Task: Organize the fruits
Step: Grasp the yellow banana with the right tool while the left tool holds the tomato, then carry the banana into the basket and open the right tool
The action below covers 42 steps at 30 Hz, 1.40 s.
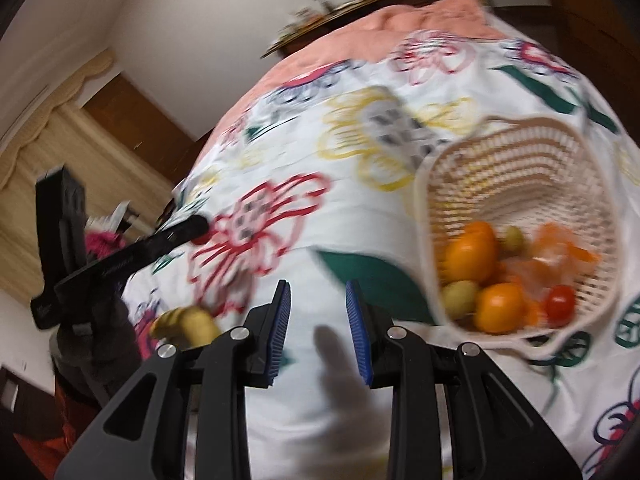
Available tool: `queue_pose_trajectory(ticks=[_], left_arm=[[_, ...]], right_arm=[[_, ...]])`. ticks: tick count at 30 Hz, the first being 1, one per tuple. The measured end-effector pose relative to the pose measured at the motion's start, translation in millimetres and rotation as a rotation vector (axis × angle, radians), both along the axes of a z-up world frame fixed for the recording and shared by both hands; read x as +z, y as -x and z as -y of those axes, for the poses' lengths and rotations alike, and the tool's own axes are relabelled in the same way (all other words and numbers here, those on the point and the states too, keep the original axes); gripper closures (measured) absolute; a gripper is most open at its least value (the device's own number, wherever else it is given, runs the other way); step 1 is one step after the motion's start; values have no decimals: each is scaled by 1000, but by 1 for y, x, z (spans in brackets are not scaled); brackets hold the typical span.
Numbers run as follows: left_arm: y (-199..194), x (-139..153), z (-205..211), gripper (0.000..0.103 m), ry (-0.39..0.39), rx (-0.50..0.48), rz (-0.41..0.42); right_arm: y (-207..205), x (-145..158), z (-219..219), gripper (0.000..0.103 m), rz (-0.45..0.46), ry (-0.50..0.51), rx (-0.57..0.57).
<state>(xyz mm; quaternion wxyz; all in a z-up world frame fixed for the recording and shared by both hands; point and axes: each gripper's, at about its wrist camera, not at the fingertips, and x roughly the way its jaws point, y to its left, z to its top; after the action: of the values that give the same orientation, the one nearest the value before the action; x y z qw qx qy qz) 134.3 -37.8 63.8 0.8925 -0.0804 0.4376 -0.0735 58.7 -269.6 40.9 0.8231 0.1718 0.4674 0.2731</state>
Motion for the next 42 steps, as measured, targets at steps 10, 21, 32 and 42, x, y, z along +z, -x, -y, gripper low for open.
queue_pose_trajectory(ticks=[10,21,32,42], left_arm=[[19,12,-29,72,15,44,37],[36,24,-57,73,39,80,80],[36,23,-62,73,49,84,82],[35,21,-60,73,50,82,76]], right_arm=[[23,16,-96,74,53,49,367],[36,14,-157,26,126,216,629],[26,-4,-180,35,103,337,708],[27,-4,-171,67,103,348,640]])
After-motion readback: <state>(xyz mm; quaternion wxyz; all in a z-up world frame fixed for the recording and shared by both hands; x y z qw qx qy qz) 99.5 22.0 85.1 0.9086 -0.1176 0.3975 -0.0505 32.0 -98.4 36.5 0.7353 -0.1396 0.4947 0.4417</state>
